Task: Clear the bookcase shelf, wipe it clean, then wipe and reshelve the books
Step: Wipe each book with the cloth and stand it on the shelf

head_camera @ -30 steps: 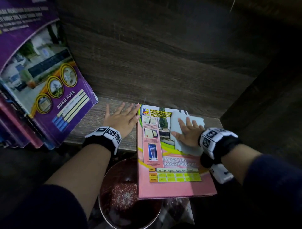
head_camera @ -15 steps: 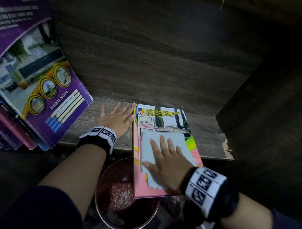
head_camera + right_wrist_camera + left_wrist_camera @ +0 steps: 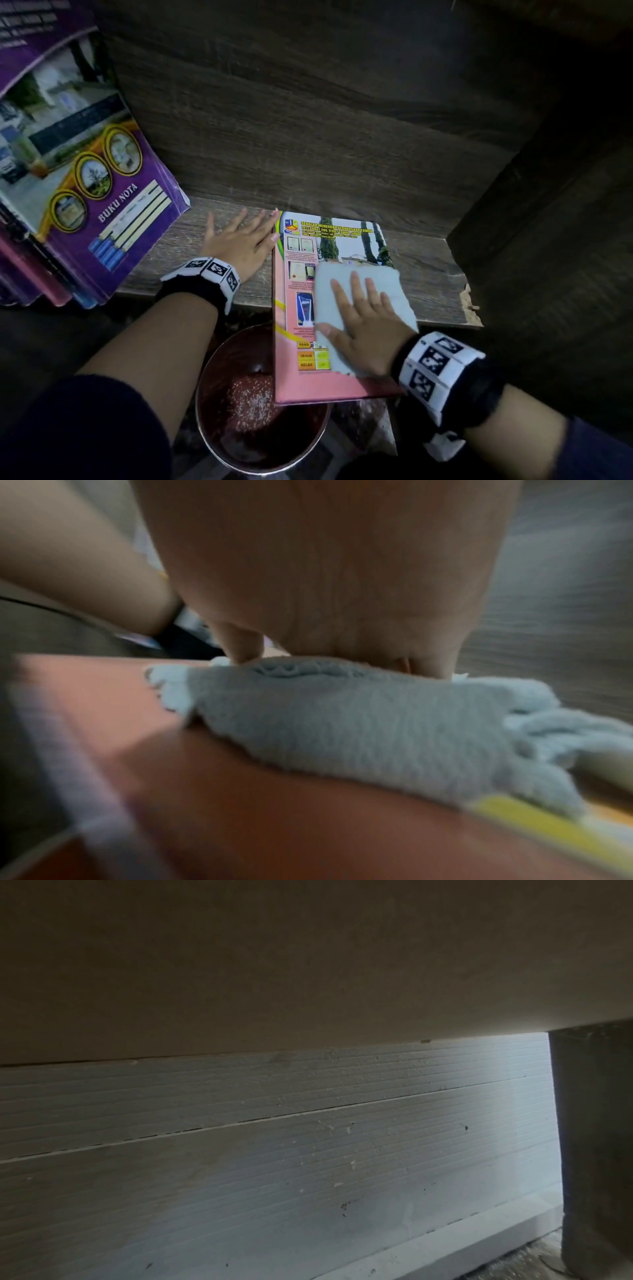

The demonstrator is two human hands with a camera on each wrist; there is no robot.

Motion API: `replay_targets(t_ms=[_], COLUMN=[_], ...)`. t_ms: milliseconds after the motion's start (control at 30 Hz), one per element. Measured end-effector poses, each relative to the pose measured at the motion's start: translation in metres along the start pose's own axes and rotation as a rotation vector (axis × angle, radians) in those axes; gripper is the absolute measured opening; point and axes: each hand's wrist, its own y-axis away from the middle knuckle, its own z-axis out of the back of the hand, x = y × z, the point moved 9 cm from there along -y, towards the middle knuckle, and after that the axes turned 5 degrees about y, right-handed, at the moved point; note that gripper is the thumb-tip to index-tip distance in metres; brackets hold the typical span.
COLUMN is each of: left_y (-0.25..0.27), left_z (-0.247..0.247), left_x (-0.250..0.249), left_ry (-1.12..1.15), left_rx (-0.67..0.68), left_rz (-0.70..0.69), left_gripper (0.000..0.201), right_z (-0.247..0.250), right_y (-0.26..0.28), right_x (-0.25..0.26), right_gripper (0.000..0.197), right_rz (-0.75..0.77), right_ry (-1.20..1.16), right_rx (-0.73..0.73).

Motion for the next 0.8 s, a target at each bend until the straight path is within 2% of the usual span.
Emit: replay_targets(t_ms=[67, 233, 300, 367, 433, 500, 600, 633, 733, 800], left_y=[0.0, 0.0, 0.0, 0.001, 0.001, 0.0, 0.0, 0.0, 0.0, 0.001], left_z=[0.0, 0.0, 0.0, 0.0, -0.001, -0.001, 0.0, 0.0, 0.0, 0.0], left_x=[0.0, 0.0, 0.0, 0.0, 0.0, 0.001, 0.001, 0.001, 0.0, 0.0], left_ry=[0.004, 0.007, 0.007, 0.005, 0.002, -0.001, -0.002, -0.003, -0.008, -0.014], left_rx=[-0.002, 0.008, 0.013, 0.017, 0.021, 0.021, 0.02, 0.018, 0.017, 0.017], left_rz=[0.003, 0.01, 0.005, 0.0, -0.002, 0.0, 0.008, 0.009, 0.008, 0.012], left_gripper=[0.052, 0.052, 0.053, 0.053, 0.053, 0.053, 0.052, 0.052, 0.053, 0.053], right_z=[0.005, -0.026, -0.02, -0.023, -0.026, -0.021, -0.009, -0.005, 0.004, 0.006], right_y=[0.012, 0.038, 0.049, 0.048, 0.045, 0.033, 0.007, -0.003, -0.028, -0.038], right_x=[0.034, 0.053, 0.042, 0.022, -0.015, -0.054, -0.11, -0.128, -0.169, -0.186], right_gripper=[0.078, 0.075, 0.088, 0.11, 0.121, 0.114, 0.111, 0.106, 0.07, 0.065], right_rz=[0.075, 0.081, 0.046, 0.065, -0.014, -0.081, -0.192, -0.231, -0.328, -0.382], right_ry=[0.07, 0.008, 0.048, 0.136, 0.074, 0.069, 0.099, 0.112, 0.149, 0.192], right_rx=[-0.147, -0.208, -0.202, -0.085, 0.08, 0.1, 0.024, 0.008, -0.016, -0.016])
